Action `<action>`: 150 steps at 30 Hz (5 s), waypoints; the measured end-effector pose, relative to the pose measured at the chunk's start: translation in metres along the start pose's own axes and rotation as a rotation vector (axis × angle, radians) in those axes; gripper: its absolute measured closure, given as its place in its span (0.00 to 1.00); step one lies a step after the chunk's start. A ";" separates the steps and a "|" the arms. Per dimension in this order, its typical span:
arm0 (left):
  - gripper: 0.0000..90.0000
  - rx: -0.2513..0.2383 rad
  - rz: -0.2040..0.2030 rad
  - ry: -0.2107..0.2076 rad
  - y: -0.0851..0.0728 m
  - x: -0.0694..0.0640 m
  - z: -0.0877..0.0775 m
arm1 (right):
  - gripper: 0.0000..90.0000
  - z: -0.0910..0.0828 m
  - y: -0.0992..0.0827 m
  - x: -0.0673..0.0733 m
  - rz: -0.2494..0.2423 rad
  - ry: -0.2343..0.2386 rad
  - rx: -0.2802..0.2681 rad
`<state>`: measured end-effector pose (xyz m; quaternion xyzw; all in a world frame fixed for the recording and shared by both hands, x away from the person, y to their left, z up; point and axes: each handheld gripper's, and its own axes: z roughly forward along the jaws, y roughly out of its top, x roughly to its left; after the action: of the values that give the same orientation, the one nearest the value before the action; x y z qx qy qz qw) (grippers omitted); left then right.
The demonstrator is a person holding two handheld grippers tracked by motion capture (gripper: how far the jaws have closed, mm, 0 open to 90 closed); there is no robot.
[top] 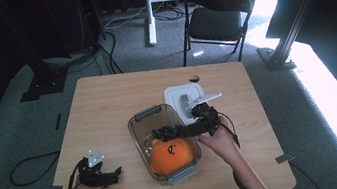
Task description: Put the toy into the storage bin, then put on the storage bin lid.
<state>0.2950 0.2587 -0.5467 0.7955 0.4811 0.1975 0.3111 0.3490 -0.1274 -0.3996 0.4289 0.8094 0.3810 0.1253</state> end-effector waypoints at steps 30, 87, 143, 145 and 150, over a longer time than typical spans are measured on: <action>0.01 0.001 0.001 0.001 0.000 0.000 0.000 | 0.13 0.000 -0.037 -0.055 0.096 -0.114 0.009; 0.01 0.001 0.000 0.000 0.000 0.000 0.000 | 0.36 0.128 -0.028 -0.081 0.132 -0.264 0.015; 0.01 0.001 -0.001 0.000 0.000 0.000 0.000 | 0.75 0.018 -0.030 -0.074 0.152 -0.294 -0.095; 0.01 0.001 0.000 0.000 0.000 0.000 0.000 | 0.75 0.010 -0.028 -0.071 0.151 -0.302 -0.107; 0.01 0.000 0.001 0.000 0.000 0.000 0.000 | 0.75 -0.006 -0.026 -0.060 0.129 -0.306 -0.127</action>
<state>0.2949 0.2587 -0.5467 0.7957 0.4808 0.1976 0.3108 0.3662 -0.1866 -0.4216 0.5241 0.7260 0.3688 0.2493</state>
